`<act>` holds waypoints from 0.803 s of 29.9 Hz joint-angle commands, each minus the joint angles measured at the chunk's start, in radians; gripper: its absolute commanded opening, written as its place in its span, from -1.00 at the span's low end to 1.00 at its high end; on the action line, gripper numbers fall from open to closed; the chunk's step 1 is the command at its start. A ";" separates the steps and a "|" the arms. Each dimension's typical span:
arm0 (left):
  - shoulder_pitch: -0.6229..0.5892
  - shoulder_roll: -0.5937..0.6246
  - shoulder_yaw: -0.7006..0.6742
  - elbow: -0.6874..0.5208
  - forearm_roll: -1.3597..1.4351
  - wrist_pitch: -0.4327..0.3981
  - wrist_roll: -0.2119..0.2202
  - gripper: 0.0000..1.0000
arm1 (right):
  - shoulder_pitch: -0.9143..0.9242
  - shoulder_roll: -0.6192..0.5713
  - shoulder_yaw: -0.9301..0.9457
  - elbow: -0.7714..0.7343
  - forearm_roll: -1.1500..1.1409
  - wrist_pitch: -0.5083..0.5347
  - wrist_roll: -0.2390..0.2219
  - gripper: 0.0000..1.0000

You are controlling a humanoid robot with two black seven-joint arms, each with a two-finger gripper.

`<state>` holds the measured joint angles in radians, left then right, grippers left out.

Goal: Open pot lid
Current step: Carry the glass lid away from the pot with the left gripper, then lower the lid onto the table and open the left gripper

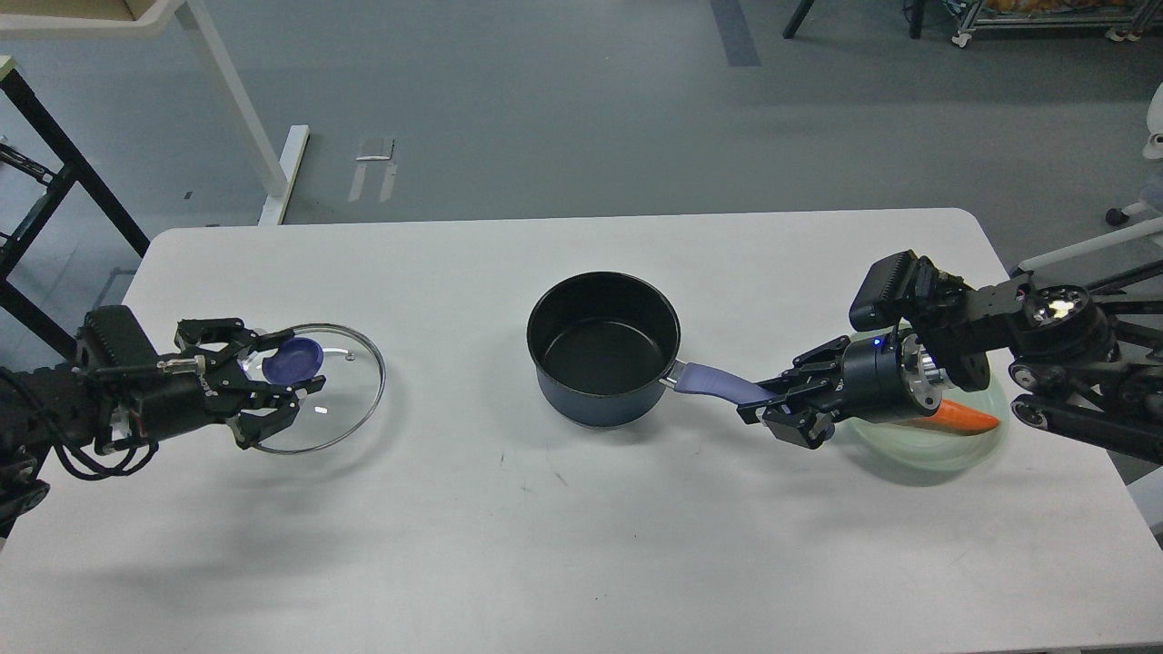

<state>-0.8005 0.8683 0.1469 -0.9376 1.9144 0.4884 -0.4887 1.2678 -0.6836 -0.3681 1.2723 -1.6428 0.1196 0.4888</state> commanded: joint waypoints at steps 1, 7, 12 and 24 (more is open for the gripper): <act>0.009 -0.012 0.000 0.016 0.005 0.000 0.000 -0.36 | 0.001 0.004 0.000 -0.001 0.000 0.000 0.000 -0.46; 0.026 -0.040 0.000 0.066 0.002 0.000 0.000 -0.27 | 0.001 0.004 0.000 -0.001 0.000 0.000 0.000 -0.46; 0.035 -0.046 0.000 0.078 0.000 0.000 0.000 -0.14 | 0.001 0.001 0.000 0.001 0.000 0.000 0.000 -0.46; 0.044 -0.055 -0.001 0.088 -0.005 0.000 0.000 0.56 | 0.001 0.001 0.000 0.001 0.000 0.000 0.000 -0.45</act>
<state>-0.7563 0.8131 0.1473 -0.8494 1.9115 0.4890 -0.4887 1.2687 -0.6826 -0.3681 1.2732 -1.6428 0.1197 0.4887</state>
